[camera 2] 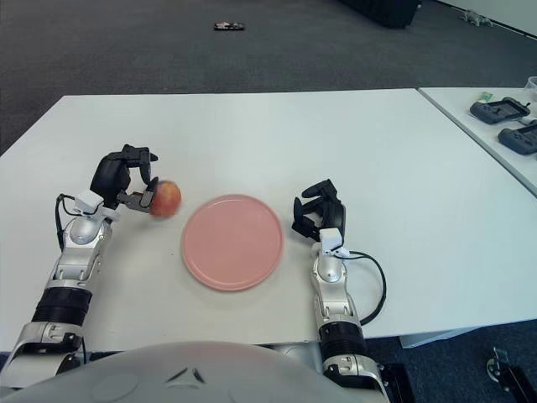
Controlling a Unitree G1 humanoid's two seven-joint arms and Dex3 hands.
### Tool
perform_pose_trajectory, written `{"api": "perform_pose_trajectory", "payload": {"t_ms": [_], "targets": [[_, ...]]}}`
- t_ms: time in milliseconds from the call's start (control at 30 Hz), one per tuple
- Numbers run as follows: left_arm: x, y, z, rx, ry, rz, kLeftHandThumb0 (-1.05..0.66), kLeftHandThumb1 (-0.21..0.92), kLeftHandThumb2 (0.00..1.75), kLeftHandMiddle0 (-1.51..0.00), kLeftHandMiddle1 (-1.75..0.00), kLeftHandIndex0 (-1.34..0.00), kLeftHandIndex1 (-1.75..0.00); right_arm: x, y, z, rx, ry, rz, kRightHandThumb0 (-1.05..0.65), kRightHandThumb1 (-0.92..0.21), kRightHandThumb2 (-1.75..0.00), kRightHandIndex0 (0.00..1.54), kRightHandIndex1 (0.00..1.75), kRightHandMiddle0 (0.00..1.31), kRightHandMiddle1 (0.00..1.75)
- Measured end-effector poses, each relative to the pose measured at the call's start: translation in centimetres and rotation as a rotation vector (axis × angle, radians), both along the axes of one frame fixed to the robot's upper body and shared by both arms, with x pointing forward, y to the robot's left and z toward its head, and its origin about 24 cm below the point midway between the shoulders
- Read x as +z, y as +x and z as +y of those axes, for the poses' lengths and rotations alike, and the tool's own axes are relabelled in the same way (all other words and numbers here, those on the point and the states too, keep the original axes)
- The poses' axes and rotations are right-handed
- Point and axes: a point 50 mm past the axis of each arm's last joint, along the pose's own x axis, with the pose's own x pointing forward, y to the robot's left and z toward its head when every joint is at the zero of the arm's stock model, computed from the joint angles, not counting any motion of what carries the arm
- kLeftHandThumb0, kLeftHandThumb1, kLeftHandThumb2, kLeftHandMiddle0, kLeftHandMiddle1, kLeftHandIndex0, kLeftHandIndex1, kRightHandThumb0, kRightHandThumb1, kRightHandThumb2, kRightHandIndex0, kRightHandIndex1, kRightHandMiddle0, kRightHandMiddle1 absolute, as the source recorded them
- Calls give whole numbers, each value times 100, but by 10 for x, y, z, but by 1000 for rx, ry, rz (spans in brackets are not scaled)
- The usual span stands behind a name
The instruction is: Put the apple into the plate.
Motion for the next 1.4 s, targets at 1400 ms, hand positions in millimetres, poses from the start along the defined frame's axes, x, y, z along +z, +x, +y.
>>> {"api": "perform_pose_trajectory", "payload": {"t_ms": [1400], "targets": [[10,-22,-60,-342,171,-58,-26,12,160,-131,-175,-105,-175,1,-1,1,7,18,-14,-43,-48,-112,66,149,48,175]]}}
